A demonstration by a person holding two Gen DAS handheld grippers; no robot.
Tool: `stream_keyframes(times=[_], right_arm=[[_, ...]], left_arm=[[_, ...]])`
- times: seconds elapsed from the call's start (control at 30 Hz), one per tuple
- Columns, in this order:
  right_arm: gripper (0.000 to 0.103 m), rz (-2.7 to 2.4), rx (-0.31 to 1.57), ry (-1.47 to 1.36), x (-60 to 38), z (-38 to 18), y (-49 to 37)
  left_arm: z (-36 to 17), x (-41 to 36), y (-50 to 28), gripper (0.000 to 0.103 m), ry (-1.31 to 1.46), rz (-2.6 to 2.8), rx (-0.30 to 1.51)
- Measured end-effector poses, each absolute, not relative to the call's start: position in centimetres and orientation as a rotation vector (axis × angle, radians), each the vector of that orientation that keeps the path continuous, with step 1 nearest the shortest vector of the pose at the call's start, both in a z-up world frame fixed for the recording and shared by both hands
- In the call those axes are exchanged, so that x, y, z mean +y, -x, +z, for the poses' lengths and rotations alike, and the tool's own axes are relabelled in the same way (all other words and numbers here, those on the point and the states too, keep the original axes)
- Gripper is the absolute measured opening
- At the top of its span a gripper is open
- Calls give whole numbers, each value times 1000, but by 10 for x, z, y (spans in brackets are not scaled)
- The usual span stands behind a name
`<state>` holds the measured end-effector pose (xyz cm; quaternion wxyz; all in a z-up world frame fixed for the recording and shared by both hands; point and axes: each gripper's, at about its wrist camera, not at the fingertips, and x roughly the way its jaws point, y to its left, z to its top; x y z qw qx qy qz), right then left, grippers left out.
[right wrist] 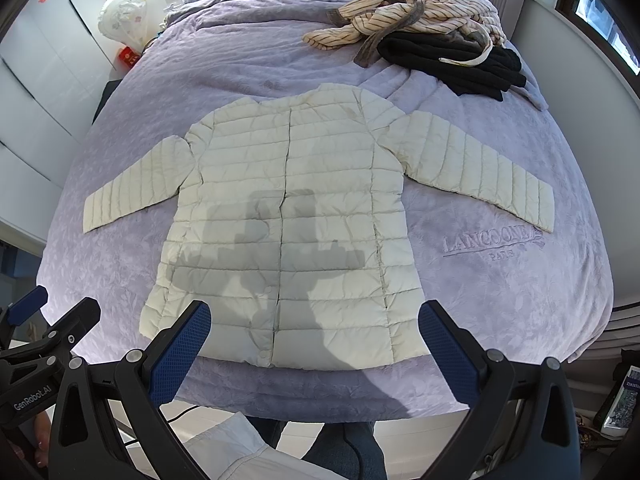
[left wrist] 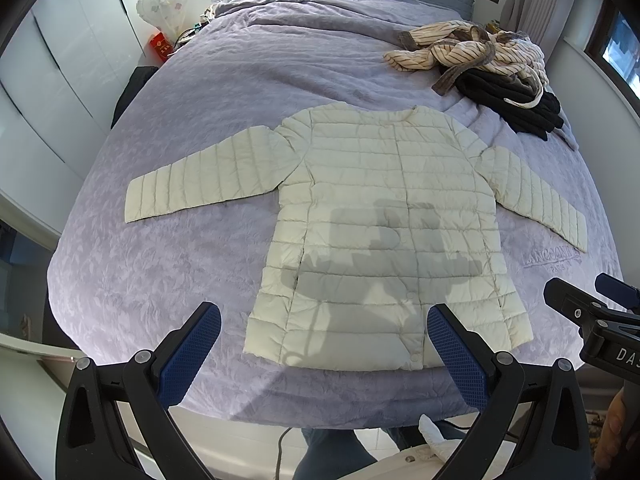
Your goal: Fold large clothes
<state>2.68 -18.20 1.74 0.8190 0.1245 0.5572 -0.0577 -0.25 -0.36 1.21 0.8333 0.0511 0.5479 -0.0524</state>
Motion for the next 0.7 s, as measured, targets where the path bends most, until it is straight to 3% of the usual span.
stream_keyframes(times=[0.7], right_arm=[[103, -112, 1205, -293, -177, 8, -30]], left_arm=[[4, 1, 2, 103, -86, -107, 1186]])
